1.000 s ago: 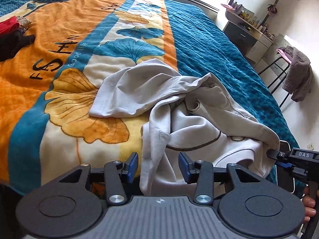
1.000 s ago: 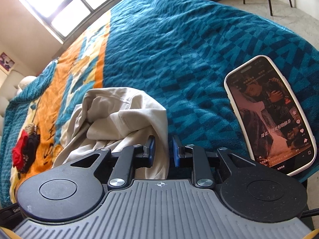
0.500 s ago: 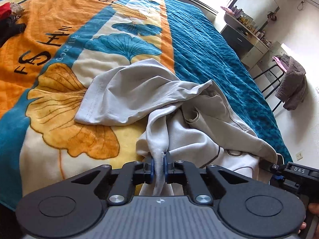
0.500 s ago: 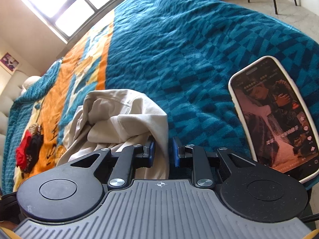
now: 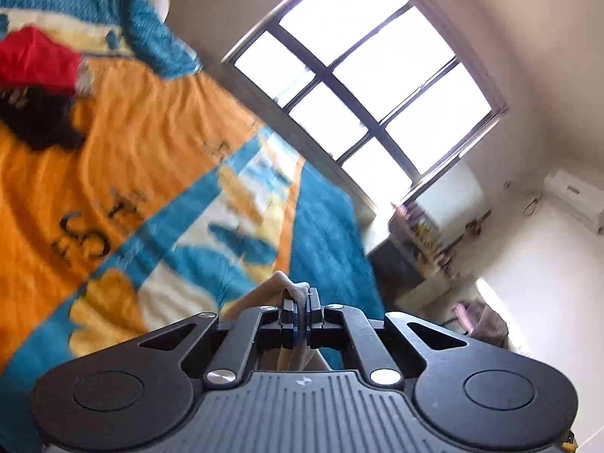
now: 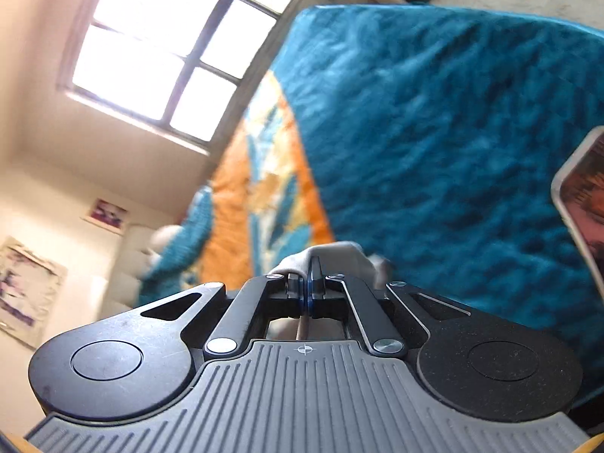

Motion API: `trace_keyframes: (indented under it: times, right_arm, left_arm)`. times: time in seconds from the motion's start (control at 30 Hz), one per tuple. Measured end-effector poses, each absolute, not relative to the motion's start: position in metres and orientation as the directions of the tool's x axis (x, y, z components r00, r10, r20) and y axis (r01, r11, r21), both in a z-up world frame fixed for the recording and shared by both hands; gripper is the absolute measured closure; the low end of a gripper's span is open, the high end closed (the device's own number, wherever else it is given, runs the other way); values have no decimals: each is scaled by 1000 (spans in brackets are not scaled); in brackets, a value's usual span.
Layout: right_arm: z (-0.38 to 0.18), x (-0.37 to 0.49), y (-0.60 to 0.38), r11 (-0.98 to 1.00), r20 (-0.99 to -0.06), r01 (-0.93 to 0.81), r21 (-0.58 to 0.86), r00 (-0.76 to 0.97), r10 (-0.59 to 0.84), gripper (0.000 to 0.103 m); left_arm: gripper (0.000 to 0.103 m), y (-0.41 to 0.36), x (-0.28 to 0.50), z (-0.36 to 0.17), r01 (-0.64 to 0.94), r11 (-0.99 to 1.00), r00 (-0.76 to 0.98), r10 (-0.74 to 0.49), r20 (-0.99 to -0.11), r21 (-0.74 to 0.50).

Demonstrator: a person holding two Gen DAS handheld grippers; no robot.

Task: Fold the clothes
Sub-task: 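Lift the sweatshirt high with both grippers to shake it out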

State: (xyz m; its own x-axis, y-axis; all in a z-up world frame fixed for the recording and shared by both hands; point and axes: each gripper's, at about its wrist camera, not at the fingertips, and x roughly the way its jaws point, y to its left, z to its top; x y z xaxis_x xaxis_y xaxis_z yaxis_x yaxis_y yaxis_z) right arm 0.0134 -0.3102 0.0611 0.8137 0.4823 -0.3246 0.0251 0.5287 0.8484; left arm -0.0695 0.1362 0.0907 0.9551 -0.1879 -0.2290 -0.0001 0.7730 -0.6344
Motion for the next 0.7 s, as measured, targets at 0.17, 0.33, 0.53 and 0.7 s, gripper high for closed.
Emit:
trace_keyframes:
  times: [0.17, 0.33, 0.53, 0.7]
  right_arm:
    - [216, -26, -295, 577, 139, -336, 745, 923, 358, 102]
    - [273, -59, -276, 619, 221, -410, 670, 906, 360, 102]
    - [296, -109, -283, 661, 304, -436, 611, 900, 314, 102]
    - [305, -153, -286, 655, 359, -520, 549, 854, 377, 102]
  left_arm:
    - [101, 153, -87, 174, 107, 756, 994, -98, 49, -645]
    - [103, 170, -104, 257, 213, 750, 946, 0, 323, -626]
    - [103, 154, -146, 287, 270, 805, 881, 15, 473, -528]
    - [103, 146, -172, 285, 293, 819, 846, 18, 534, -493]
